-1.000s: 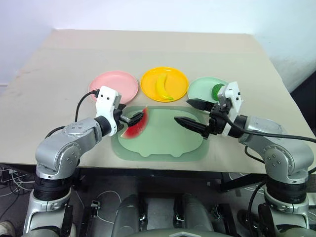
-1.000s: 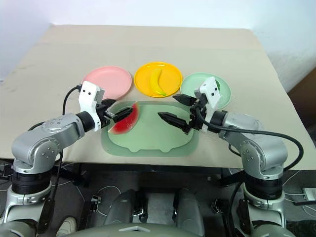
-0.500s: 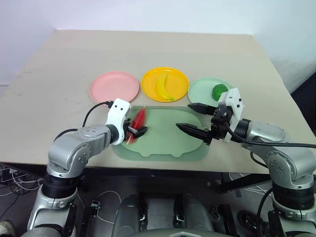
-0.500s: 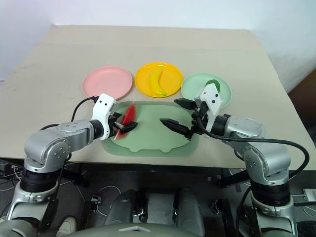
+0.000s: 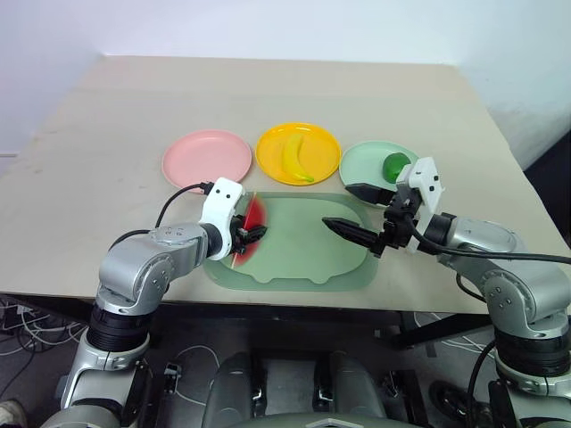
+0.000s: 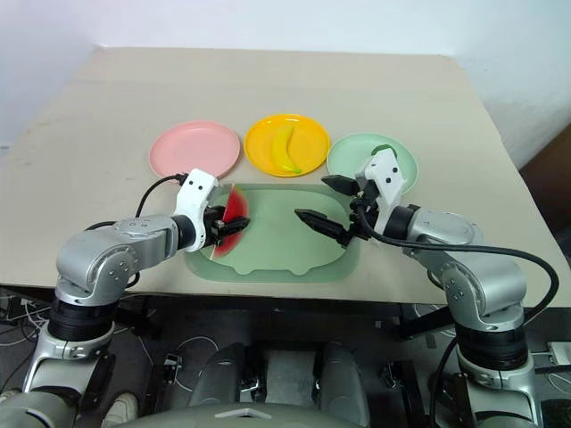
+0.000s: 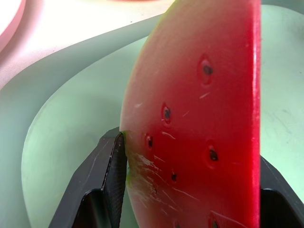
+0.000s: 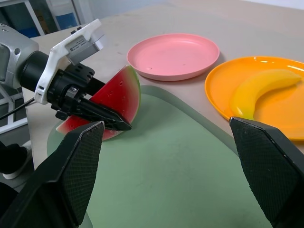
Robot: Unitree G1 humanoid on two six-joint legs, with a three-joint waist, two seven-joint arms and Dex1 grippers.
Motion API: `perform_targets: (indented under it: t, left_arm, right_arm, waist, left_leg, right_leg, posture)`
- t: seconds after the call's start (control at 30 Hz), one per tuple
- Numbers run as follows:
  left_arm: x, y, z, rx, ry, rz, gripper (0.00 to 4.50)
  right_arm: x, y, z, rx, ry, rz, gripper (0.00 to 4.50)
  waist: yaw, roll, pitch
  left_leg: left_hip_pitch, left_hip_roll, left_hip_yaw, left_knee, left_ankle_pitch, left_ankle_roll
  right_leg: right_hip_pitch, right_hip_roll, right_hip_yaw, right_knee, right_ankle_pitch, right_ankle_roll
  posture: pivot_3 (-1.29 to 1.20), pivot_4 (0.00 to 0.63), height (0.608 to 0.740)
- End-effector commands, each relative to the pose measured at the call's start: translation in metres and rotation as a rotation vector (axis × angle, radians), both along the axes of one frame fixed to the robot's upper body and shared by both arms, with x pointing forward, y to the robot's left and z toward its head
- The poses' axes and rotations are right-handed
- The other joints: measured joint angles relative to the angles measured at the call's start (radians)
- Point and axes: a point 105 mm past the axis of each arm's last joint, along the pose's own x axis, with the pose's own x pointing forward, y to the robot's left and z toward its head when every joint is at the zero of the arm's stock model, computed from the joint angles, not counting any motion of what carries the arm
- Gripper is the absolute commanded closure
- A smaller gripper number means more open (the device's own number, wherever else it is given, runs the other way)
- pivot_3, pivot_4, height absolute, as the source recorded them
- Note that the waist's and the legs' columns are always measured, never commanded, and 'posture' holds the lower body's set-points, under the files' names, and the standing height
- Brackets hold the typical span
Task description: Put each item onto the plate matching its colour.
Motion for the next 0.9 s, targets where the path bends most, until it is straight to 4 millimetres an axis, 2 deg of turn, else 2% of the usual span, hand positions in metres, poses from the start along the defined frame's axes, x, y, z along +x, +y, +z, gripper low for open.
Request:
perform_targets:
  t: [0.03, 0.1, 0.27, 0.43, 0.63, 0.73, 0.9]
  left_arm:
    - [0.005, 0.009, 0.021, -0.006, -0.106, 0.049, 2.2]
    - [0.008, 0.009, 0.031, -0.027, -0.165, 0.063, 2.2]
    - [0.033, 0.018, 0.078, -0.153, -0.392, 0.234, 2.2]
    - [0.06, 0.037, 0.096, -0.181, -0.454, 0.478, 2.2]
    - [0.097, 0.058, 0.101, -0.114, -0.468, 0.69, 2.2]
    - [0.11, 0.057, 0.102, -0.147, -0.463, 0.699, 2.2]
    - [0.129, 0.07, 0.079, -0.197, -0.319, 0.761, 2.2]
  right_arm:
    - [-0.002, 0.001, 0.007, -0.002, -0.037, 0.014, 0.0]
    - [-0.002, 0.002, 0.007, -0.001, -0.035, 0.017, 0.0]
    - [-0.002, 0.008, 0.01, 0.015, -0.04, 0.05, 0.0]
    - [-0.003, 0.013, 0.013, 0.045, -0.036, 0.082, 0.0]
    - [-0.005, 0.025, 0.012, 0.072, -0.033, 0.133, 0.0]
    - [-0.004, 0.029, 0.01, 0.074, -0.03, 0.139, 0.0]
    - [0.001, 0.032, 0.007, 0.067, -0.036, 0.134, 0.0]
  waist:
    - [0.0, 0.0, 0.0]
    - [0.001, 0.0, 0.0]
    - [0.005, -0.001, 0.0]
    - [0.001, -0.001, 0.0]
    - [0.001, -0.001, 0.0]
    - [0.001, -0.001, 0.0]
    - [-0.001, -0.001, 0.0]
  left_leg:
    - [0.0, 0.0, 0.0, 0.0, 0.0, 0.0]
    - [0.0, 0.0, 0.0, 0.0, 0.0, 0.0]
    - [0.0, 0.0, 0.0, 0.0, 0.0, 0.0]
    - [0.0, 0.0, 0.0, 0.0, 0.0, 0.0]
    - [0.0, -0.001, 0.0, 0.0, 0.0, 0.0]
    - [0.0, -0.001, 0.0, 0.0, 0.0, 0.0]
    - [0.0, -0.001, 0.0, 0.0, 0.0, 0.001]
  right_leg:
    - [0.0, 0.0, 0.0, 0.0, 0.0, 0.0]
    - [0.0, 0.0, 0.0, 0.0, 0.0, 0.0]
    - [0.001, -0.001, 0.0, 0.0, 0.0, 0.0]
    - [0.001, 0.0, -0.001, -0.001, 0.0, 0.0]
    - [0.001, 0.0, -0.001, -0.001, 0.0, 0.0]
    - [0.001, 0.0, -0.001, -0.001, 0.0, 0.0]
    - [0.001, 0.0, -0.001, -0.001, 0.0, 0.0]
  posture:
    - [0.0, 0.15, 0.695]
    - [0.0, 0.15, 0.695]
    - [0.0, 0.15, 0.695]
    - [0.0, 0.15, 0.695]
    - [0.0, 0.15, 0.695]
    - [0.0, 0.15, 0.695]
    - [0.0, 0.15, 0.695]
